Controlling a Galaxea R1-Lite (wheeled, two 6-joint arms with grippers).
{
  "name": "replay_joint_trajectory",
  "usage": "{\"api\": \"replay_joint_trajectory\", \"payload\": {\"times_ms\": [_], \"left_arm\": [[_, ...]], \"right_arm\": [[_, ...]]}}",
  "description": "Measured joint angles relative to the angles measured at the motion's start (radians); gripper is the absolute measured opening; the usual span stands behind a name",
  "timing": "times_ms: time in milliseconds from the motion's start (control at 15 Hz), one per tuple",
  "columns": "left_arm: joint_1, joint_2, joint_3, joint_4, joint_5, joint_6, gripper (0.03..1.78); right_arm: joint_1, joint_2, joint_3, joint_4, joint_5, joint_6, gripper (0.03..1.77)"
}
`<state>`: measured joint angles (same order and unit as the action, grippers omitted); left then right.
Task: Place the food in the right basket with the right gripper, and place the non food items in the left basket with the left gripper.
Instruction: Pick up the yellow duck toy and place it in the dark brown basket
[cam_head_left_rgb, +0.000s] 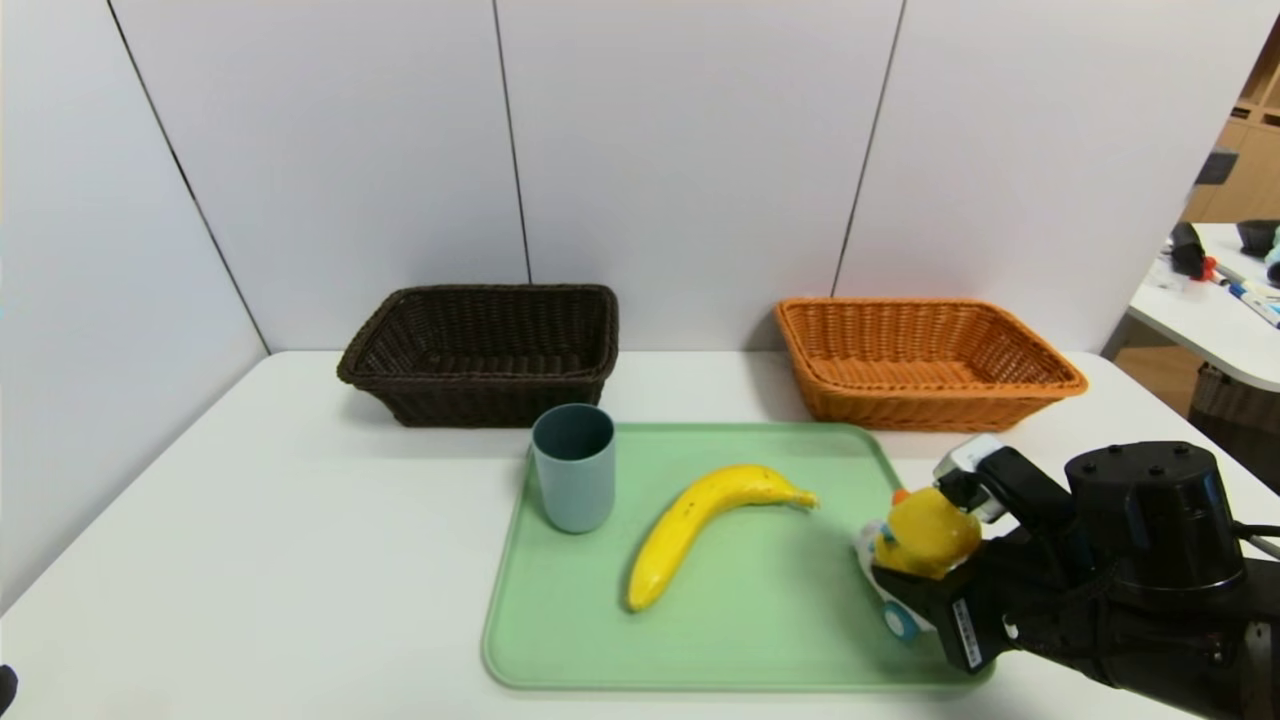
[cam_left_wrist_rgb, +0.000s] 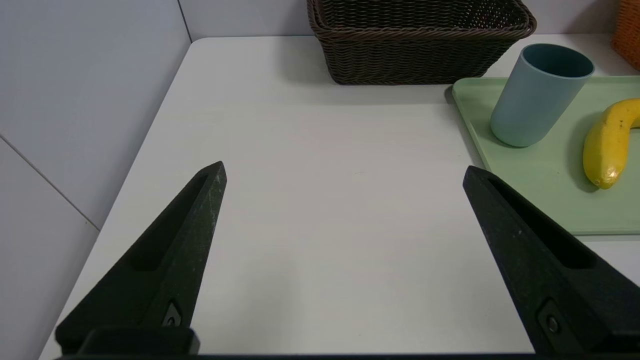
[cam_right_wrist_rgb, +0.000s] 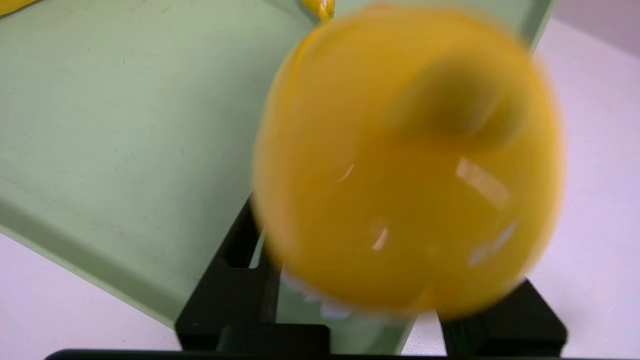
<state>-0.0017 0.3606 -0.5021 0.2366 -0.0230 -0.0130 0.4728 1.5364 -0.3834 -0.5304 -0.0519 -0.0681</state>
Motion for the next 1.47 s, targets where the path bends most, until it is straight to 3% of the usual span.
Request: {"api": "replay_joint_trajectory", "payload": {"times_ms": [67,467,733,1133,1467], "left_arm": [[0.0,0.0,0.0,0.0,0.0,0.0,1.69],[0.0,0.0,0.004,0.0,-0.005,-0.001,1.69],[0.0,-0.002,0.013,0.0,-0.008,0.0,1.69],[0.0,-0.005,0.023,0.0,-0.021,0.01,1.69],[0.0,-0.011,0.033,0.0,-0.021,0.012,1.69]], "right_arm": [[0.001,0.0,0.0,-0.001,0.001,0.0,0.73],[0.006,-0.006,-0.003,-0.017,-0.001,-0.002,0.73],[0.008,-0.004,-0.001,-0.136,-0.003,-0.003,0.73],[0.017,-0.008,0.017,-0.17,-0.011,-0.005,0.73],[0.059,-0.011,-0.069,-0.256,-0.039,-0.003,0.73]]}}
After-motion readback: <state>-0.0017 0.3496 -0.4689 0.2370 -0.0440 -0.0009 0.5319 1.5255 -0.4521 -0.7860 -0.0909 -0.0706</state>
